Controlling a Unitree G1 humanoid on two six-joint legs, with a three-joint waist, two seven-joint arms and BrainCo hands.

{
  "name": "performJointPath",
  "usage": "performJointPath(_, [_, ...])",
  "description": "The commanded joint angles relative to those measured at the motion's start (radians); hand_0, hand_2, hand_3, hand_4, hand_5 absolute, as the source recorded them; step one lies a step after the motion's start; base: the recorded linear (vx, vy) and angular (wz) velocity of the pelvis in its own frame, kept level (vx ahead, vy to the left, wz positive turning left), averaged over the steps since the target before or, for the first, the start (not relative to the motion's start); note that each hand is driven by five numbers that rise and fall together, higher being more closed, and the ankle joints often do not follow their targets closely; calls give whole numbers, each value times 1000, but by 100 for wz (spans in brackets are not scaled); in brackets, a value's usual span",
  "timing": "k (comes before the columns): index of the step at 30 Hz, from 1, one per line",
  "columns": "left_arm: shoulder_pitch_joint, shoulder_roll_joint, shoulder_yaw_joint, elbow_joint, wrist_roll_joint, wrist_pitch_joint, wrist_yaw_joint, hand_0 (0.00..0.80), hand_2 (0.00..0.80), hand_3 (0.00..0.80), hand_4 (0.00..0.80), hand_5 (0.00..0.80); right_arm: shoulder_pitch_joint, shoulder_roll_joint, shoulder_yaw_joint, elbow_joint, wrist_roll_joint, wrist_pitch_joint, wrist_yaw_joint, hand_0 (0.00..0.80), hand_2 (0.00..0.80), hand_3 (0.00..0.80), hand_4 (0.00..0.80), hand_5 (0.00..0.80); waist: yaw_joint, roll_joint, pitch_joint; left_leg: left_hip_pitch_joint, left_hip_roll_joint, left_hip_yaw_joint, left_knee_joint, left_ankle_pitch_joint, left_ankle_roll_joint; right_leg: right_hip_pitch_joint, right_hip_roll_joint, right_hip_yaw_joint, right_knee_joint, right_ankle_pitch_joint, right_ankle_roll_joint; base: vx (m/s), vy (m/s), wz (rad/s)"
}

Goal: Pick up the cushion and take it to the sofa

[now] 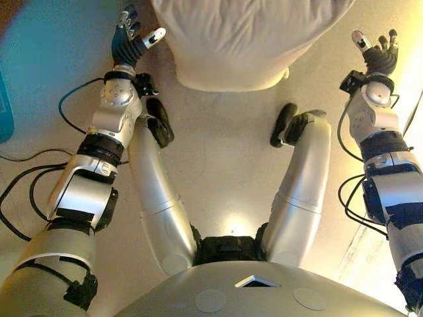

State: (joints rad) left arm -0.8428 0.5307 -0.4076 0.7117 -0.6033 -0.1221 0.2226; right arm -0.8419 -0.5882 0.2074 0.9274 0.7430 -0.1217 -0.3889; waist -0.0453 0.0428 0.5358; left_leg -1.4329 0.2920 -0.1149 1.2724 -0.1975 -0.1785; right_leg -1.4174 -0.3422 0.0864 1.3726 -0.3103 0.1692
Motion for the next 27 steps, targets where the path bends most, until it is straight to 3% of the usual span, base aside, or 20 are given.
performJointPath(1, [-53,22,-8,56,-23,18,-25,0,0,0,0,0,-6,-12,-18,31,29,-5,91,0,0,0,0,0,-15,2,-16,-24,20,32,87,-89,89,-3,-3,-5,-78,88,-66,13,-30,-7])
performJointPath(7, [-97,49,-23,72,-94,96,-78,0,0,0,0,0,-53,-8,57,-2,132,35,321,0,0,0,0,0,-14,-2,-16,-53,25,25,125,-99,89,-37,-11,10,-49,87,-70,1,-4,-1])
performJointPath(12, [-122,44,-17,103,-139,143,-102,0,0,0,0,0,-103,15,96,26,82,72,430,0,0,0,0,0,-8,5,-16,-63,27,24,152,-110,87,-49,-24,18,-30,85,-68,0,0,0])
performJointPath(22, [-168,16,-43,171,-160,182,-166,0,0,0,0,0,-209,56,201,97,-80,173,369,0,0,0,0,0,1,18,-16,-95,21,22,196,-113,85,-82,-31,42,9,88,-71,2,2,0])
performJointPath(27, [-221,-26,-99,193,-110,218,-186,0,0,0,0,0,-278,105,255,121,-115,222,321,0,0,0,0,0,2,23,-16,-117,9,20,215,-120,85,-101,-28,50,14,91,-72,-17,10,1])
